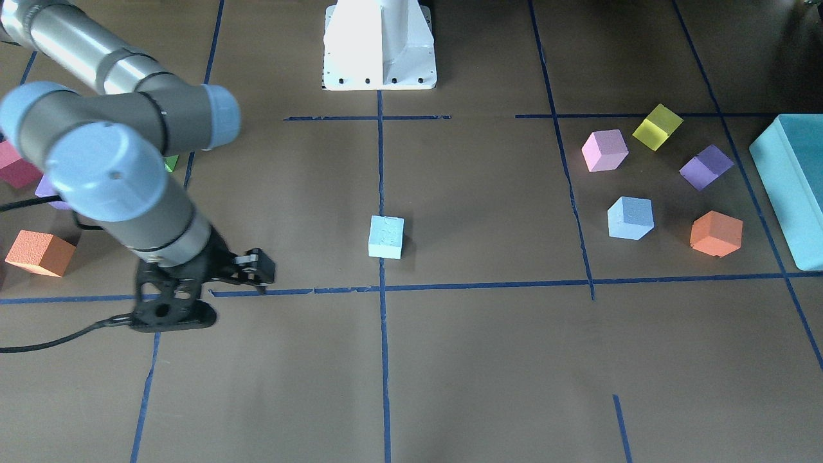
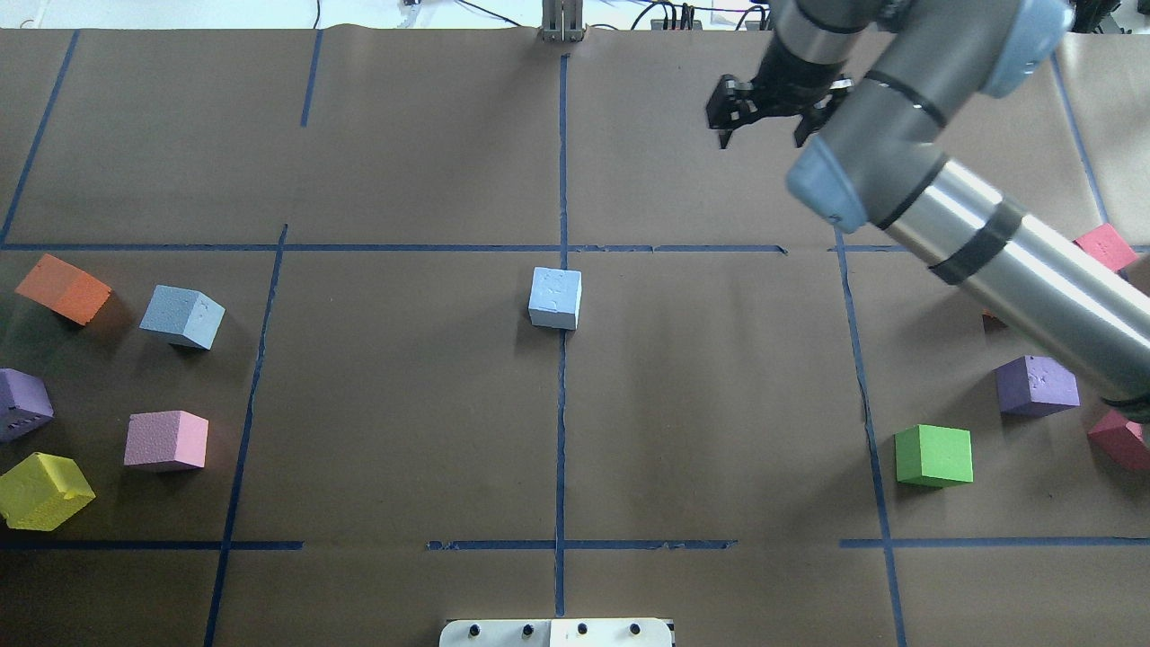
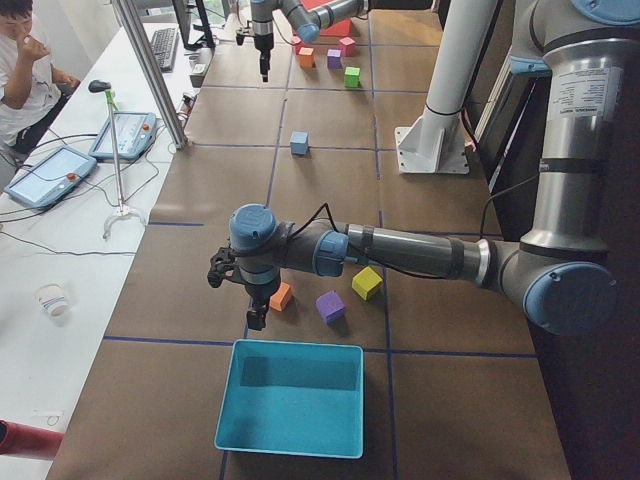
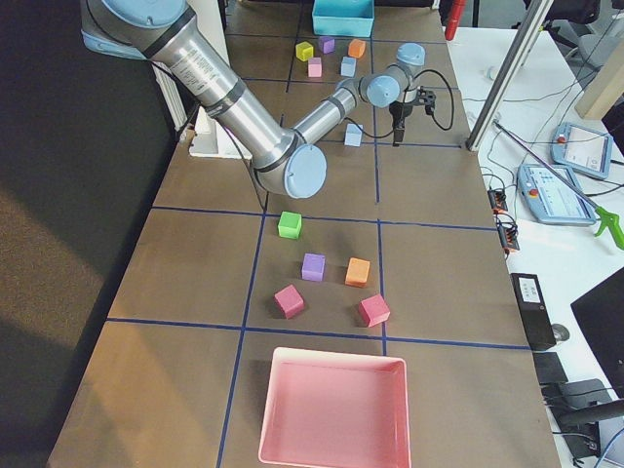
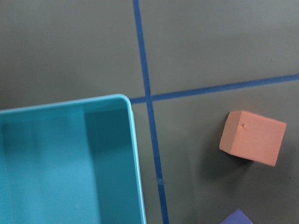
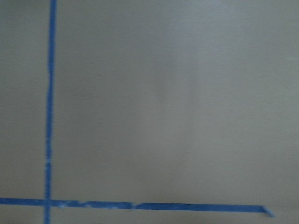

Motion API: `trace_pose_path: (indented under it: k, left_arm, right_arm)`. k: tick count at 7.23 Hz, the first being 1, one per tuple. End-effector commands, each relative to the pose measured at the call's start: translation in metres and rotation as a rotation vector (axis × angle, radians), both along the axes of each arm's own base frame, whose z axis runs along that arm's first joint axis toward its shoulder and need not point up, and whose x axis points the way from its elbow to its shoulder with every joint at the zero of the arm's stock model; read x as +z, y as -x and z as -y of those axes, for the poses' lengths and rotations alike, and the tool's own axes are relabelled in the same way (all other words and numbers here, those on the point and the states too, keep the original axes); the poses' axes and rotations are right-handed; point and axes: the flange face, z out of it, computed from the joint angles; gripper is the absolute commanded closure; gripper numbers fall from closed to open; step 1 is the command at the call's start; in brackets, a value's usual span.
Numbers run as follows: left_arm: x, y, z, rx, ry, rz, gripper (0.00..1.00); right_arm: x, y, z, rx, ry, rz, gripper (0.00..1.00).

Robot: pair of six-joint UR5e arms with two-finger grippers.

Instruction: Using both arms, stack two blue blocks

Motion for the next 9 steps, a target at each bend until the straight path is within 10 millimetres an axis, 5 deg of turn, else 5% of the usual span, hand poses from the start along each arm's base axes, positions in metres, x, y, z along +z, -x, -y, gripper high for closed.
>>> trace_pose_path:
  k: [1, 2, 5, 6, 7, 9]
  left_arm:
    - [-0.012, -0.003, 0.005, -0.024, 0.001, -0.019, 0.00]
    - [-0.028, -0.020, 0.007, -0.011, -0.010, -0.077, 0.00]
    - [-0.057, -0.088, 0.007, 0.062, -0.043, -0.115, 0.00]
    - [-0.080, -0.122, 0.002, 0.036, -0.010, -0.134, 0.00]
    - [-0.079, -0.176, -0.007, 0.057, 0.011, -0.133, 0.00]
    - [-0.092, -0.248, -0.018, 0.014, 0.015, -0.108, 0.00]
  right_arm:
    - [0.083, -0.166, -0.041, -0.166, -0.124, -0.086, 0.00]
    - [0.138, -0.222, -0.071, -0.222, -0.134, -0.045, 0.00]
    - [0.263, -0.346, -0.163, -0.296, -0.153, -0.053, 0.00]
    - [0.299, -0.355, -0.193, -0.293, -0.140, -0.054, 0.00]
    - [0.305, -0.355, -0.195, -0.245, -0.157, -0.057, 0.00]
    - [0.304, -0.354, -0.194, -0.213, -0.133, -0.054, 0.00]
